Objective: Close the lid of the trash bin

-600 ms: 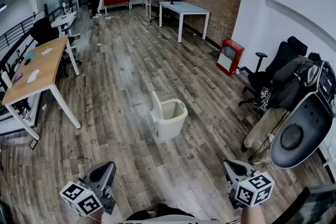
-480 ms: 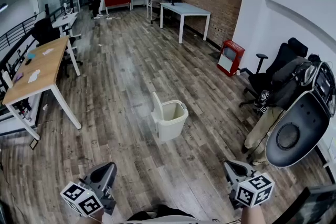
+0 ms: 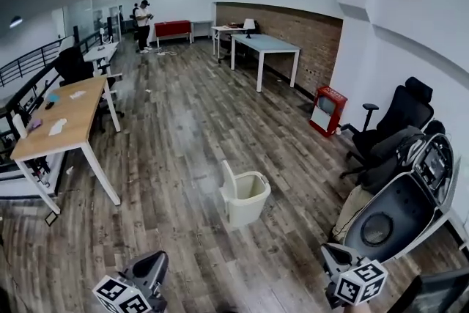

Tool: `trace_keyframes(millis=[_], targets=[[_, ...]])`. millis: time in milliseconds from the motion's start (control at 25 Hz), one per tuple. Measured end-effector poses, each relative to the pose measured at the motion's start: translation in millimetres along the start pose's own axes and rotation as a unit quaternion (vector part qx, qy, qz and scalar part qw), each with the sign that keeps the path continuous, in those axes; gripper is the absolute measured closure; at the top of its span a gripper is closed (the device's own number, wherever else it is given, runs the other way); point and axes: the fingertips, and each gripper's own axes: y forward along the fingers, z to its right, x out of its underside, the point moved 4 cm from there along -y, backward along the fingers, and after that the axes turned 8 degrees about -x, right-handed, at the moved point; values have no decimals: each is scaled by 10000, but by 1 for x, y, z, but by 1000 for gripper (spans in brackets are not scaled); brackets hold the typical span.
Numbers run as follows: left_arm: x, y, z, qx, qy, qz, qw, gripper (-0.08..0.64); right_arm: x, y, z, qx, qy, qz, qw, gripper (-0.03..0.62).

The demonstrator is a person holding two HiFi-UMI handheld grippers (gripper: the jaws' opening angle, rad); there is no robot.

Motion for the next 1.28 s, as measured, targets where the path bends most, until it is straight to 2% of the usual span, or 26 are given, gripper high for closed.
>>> trace_keyframes(millis=[160, 400, 600, 720, 880, 1160, 1280], targets=[[-5, -8, -11, 32, 175, -10, 9998, 555, -8, 11, -11, -122, -29, 113, 9999, 581], [0, -19, -25, 478, 554, -147, 9972, 555, -2, 33, -33, 24, -68, -22, 10000, 581], [10, -22, -55, 231, 517, -256, 9981, 555, 23, 42, -37, 140, -258, -249, 9993, 581], [7, -19, -63, 227, 494, -270, 9982, 555, 18, 45, -34, 191, -133, -108, 9997, 581], [3, 8, -61, 312, 545, -252, 9977, 555, 2, 58, -11, 126, -278, 131, 9994, 581], [2, 80, -45, 347, 575, -412, 9969, 555, -23, 103, 50, 23, -344, 191, 9992, 581], [-9, 122, -35, 287, 617, -286, 9973, 555, -33, 118, 90, -44, -403, 66, 9992, 581]])
